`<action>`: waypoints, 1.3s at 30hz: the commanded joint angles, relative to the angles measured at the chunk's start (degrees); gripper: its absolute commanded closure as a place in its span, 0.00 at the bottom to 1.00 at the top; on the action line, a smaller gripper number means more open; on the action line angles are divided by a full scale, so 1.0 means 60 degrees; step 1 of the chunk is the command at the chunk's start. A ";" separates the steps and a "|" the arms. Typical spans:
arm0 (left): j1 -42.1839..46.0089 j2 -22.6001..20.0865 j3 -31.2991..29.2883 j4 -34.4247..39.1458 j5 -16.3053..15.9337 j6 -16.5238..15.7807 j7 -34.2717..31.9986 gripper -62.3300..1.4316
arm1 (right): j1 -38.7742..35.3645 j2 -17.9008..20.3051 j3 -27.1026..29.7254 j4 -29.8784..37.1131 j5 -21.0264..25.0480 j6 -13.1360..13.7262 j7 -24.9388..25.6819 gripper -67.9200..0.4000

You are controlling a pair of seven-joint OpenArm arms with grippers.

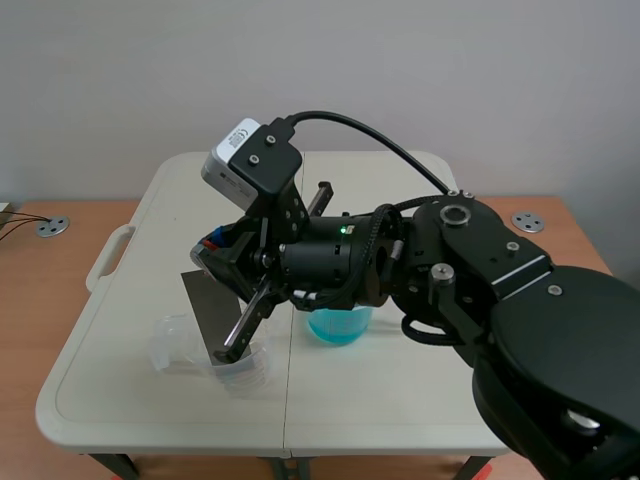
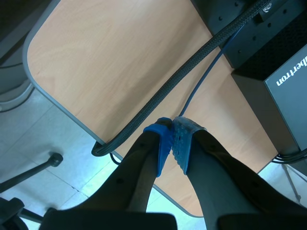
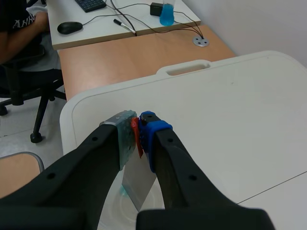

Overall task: Hold the metal plate by the orange handle, dip it into the blue solution, take it out and point at it, then put the plate back in the beaker on the left.
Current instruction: 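Put the plate into the left beaker, then return to the home posture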

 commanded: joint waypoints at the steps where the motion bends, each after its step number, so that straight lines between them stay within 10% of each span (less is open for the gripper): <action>1: 0.0080 0.0000 -0.0040 0.0127 -0.0051 -0.0018 -0.0058 0.95 | 0.0117 -0.0025 0.0004 0.0127 0.0066 0.0000 0.0102 0.84; 11: 0.0080 0.0000 -0.0073 0.0124 -0.0240 0.0215 0.0219 0.91 | 0.0142 -0.0025 0.0022 0.0131 0.0073 -0.0222 0.0138 0.39; 14: 0.0076 0.0000 -0.0087 0.0124 -0.0648 0.0692 0.0324 0.60 | 0.0142 -0.0025 0.0022 0.0131 0.0076 -0.0925 0.0146 0.25; 17: 0.0076 -0.0004 -0.0087 0.0124 -0.0692 0.1056 0.0452 0.00 | 0.0142 -0.0025 0.0040 0.0131 0.0076 -0.1530 0.0208 0.07; 31: 0.0076 -0.0022 -0.0237 0.0131 -0.0164 0.1432 0.0149 0.00 | 0.0295 0.0044 0.1071 0.0328 0.0080 -0.2237 0.0124 0.02; 39: 0.0087 -0.0036 -0.2820 0.1155 0.0452 0.2065 -0.0011 0.00 | -0.0412 0.1056 0.1147 0.1614 0.1035 -0.2229 -0.0120 0.02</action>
